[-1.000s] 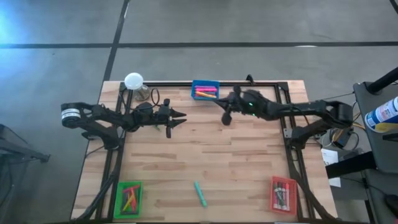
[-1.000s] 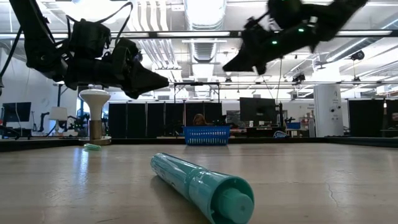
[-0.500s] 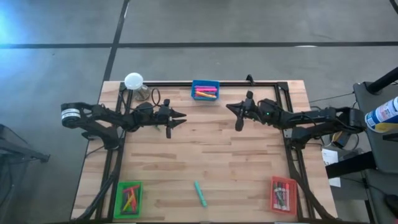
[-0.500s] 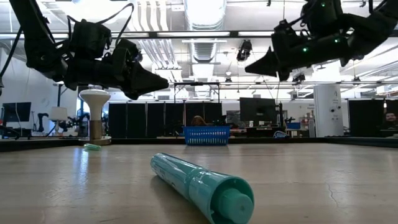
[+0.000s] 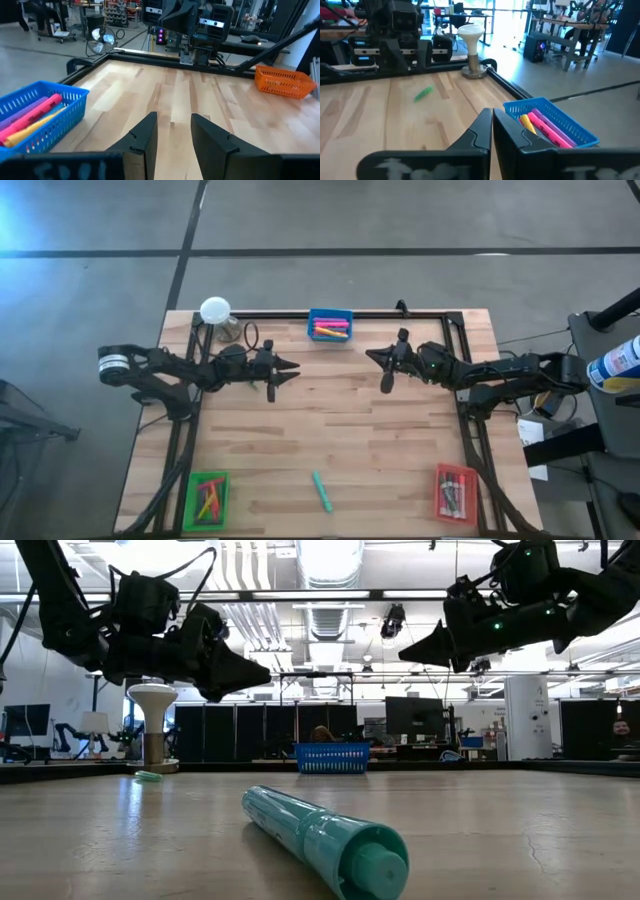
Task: Pick & Place Markers
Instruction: Put the green pen into the green bin
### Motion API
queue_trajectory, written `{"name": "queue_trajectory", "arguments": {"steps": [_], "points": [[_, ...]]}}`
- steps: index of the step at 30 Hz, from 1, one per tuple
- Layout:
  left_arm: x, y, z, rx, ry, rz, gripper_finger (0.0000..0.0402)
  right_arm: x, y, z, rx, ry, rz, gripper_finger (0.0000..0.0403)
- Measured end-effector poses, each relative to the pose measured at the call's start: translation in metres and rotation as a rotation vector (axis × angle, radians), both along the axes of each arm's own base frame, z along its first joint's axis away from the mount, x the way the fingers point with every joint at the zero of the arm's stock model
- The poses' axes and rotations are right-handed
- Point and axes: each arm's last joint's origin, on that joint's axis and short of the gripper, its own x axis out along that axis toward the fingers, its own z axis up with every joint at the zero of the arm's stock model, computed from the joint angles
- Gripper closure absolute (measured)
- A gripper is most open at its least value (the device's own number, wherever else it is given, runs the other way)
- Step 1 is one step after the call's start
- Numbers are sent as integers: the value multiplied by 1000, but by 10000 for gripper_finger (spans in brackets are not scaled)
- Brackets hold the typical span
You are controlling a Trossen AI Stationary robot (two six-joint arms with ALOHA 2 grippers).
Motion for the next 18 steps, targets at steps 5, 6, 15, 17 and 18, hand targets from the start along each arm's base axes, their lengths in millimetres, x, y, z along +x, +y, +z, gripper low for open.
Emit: {"name": "queue_trajectory", "arguments": {"steps": [5,6,15,17,18], "points": [[0,0,0,-146,-16,10,289,0,0,0,5,-1,1,392],[0,0,0,-183,-21,12,289,0,0,0,5,-1,2,392],[3,1,4,-266,-46,16,289,0,0,0,6,-1,1,392],[5,2,7,-318,-59,30,289,0,0,0,8,-1,1,392],[6,3,8,-340,-65,33,289,0,0,0,9,-1,1,392]]}}
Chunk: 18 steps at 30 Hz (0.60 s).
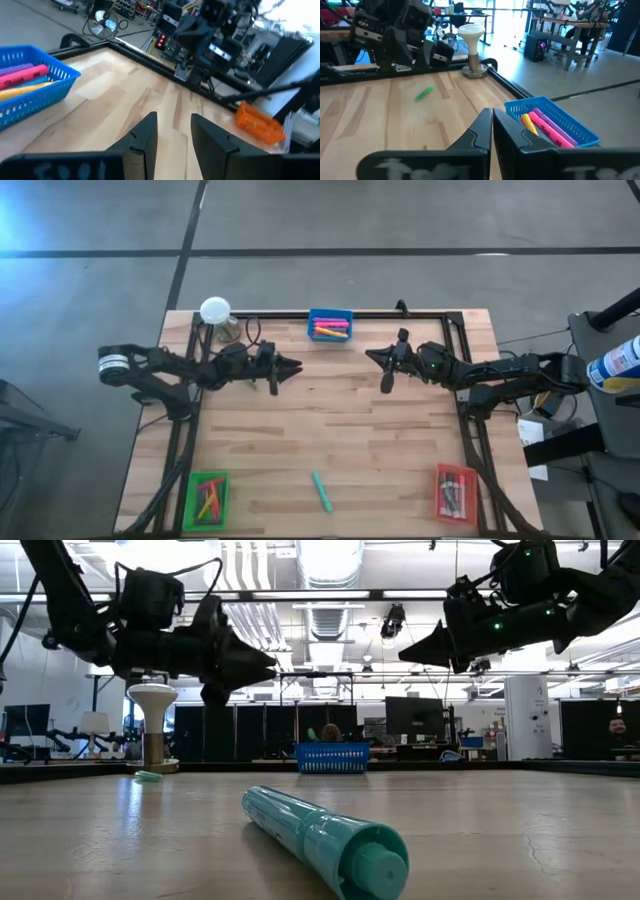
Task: Pick & Place Markers
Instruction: Put the green pen into the green bin
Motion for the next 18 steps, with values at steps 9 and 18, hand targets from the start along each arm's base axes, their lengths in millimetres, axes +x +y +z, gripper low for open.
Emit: {"name": "queue_trajectory", "arguments": {"steps": [9,18], "points": [[18,6,11,-41,107,0,357,0,0,0,0,0,0,392],[33,11,23,-149,238,15,393,0,0,0,0,1,0,392]]}}
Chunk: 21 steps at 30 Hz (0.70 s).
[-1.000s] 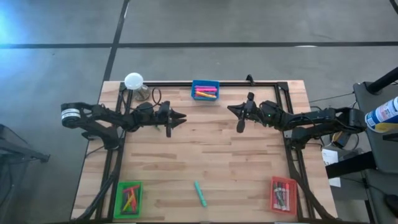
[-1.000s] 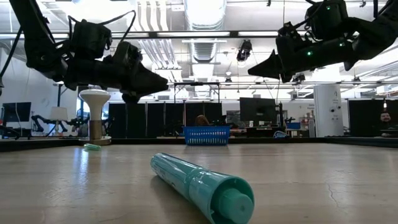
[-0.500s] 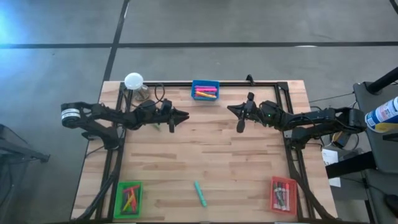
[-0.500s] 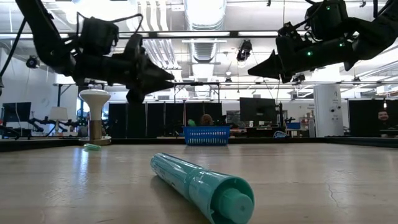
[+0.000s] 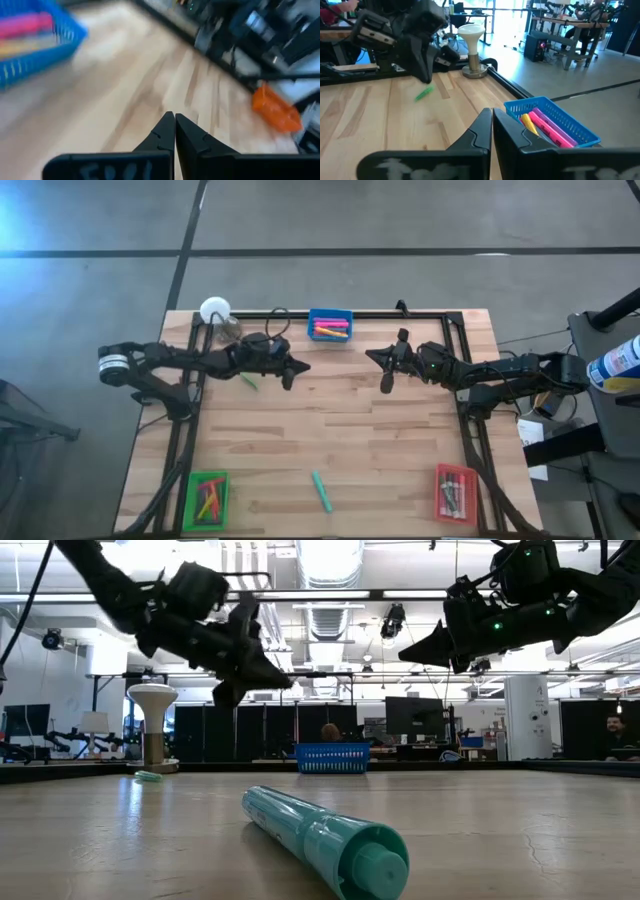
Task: Pick & Place Markers
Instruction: Put the green pen into the green bin
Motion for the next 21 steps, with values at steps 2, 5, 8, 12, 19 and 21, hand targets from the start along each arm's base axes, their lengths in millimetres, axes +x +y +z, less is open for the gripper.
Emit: {"name": "queue_trajectory", "arguments": {"steps": [2,5,8,12,19,21], "points": [[2,0,0,-57,89,-20,393,0,0,0,0,0,0,392],[6,-4,5,-85,271,46,398,0,0,0,0,0,0,392],[6,-12,12,-37,463,182,399,0,0,0,1,4,0,392],[1,-20,24,-92,615,361,379,0,0,0,-3,5,0,392],[-16,-26,17,-164,798,509,312,0,0,0,-9,8,1,392],[-19,-26,12,-190,806,533,294,0,0,0,-13,9,1,392]]}}
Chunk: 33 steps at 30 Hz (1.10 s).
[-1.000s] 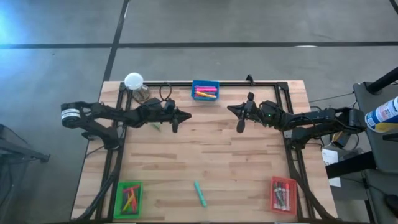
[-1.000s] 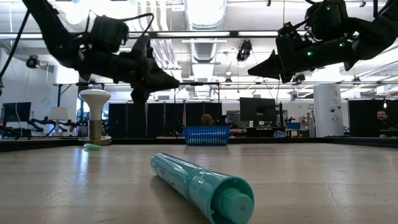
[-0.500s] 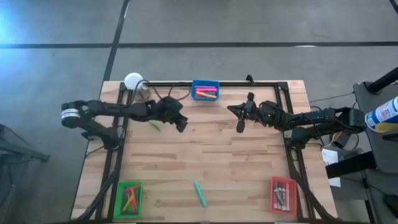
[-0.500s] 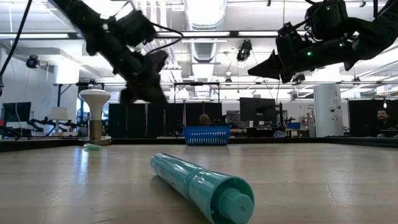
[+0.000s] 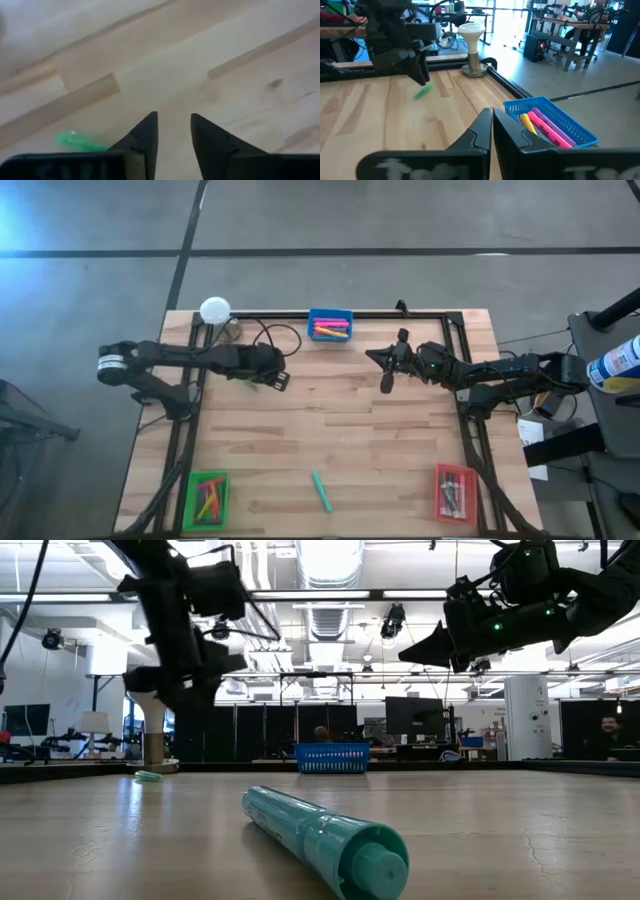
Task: Pick & Place Markers
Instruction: Put the green pen into the green bin
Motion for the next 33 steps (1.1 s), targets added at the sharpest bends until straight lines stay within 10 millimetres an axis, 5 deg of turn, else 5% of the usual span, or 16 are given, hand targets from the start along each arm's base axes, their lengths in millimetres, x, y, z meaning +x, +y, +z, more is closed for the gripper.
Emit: {"name": "queue_trajectory", "arguments": {"steps": [18,33], "points": [[-45,-13,-39,-143,-14,325,266,0,0,0,-34,13,4,392],[-63,-15,-62,-156,-46,385,266,0,0,0,-28,10,3,392]]}}
